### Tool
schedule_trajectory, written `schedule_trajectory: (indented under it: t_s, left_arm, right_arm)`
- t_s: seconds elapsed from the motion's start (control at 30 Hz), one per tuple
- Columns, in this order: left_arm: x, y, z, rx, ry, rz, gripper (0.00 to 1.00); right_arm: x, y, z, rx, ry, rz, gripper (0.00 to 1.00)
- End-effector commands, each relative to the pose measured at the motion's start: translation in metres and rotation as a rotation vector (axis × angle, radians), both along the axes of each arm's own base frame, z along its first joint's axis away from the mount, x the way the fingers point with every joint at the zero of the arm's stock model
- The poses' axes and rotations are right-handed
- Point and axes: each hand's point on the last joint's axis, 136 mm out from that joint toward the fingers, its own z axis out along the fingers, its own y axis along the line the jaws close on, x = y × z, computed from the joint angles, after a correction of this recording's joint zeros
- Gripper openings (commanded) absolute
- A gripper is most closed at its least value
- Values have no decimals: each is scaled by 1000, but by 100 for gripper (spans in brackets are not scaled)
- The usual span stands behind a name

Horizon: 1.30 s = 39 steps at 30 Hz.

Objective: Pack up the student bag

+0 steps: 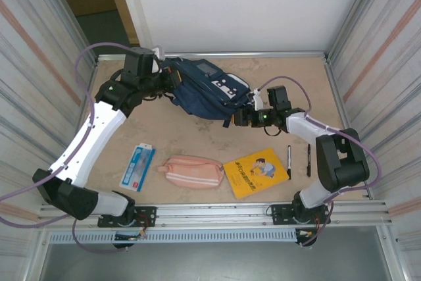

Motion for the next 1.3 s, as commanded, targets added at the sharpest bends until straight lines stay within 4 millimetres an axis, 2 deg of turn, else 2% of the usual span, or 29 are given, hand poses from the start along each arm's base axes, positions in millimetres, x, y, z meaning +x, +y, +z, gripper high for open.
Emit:
schedule_trajectory:
  t_s: [0.0, 0.13, 0.4, 0.47, 0.63, 0.97, 1.27]
  left_arm:
    - [-7, -4, 41, -60, -110, -40, 0]
    - [-10, -5, 42, -64, -107, -48, 0]
    - [-11, -6, 46, -83, -107, -52, 0]
    - [-11, -6, 47, -90, -107, -48, 0]
    - [-12, -9, 48, -99, -107, -60, 0]
    - [-8, -8, 36, -91, -89, -42, 0]
    - [4, -7, 16, -52, -68, -22, 0]
  right_arm:
    - [-13, 12, 10, 64, -16, 56, 62]
    - [-11, 14, 6, 51, -38, 57, 54]
    - [-14, 20, -10, 31, -72, 50, 53]
    - [-15, 19, -13, 14, -78, 42, 49]
    - [-16, 21, -12, 27, -102, 49, 29]
    - [-30, 7, -9, -45, -126, 44, 1]
    - [-46, 3, 6, -58, -115, 55, 0]
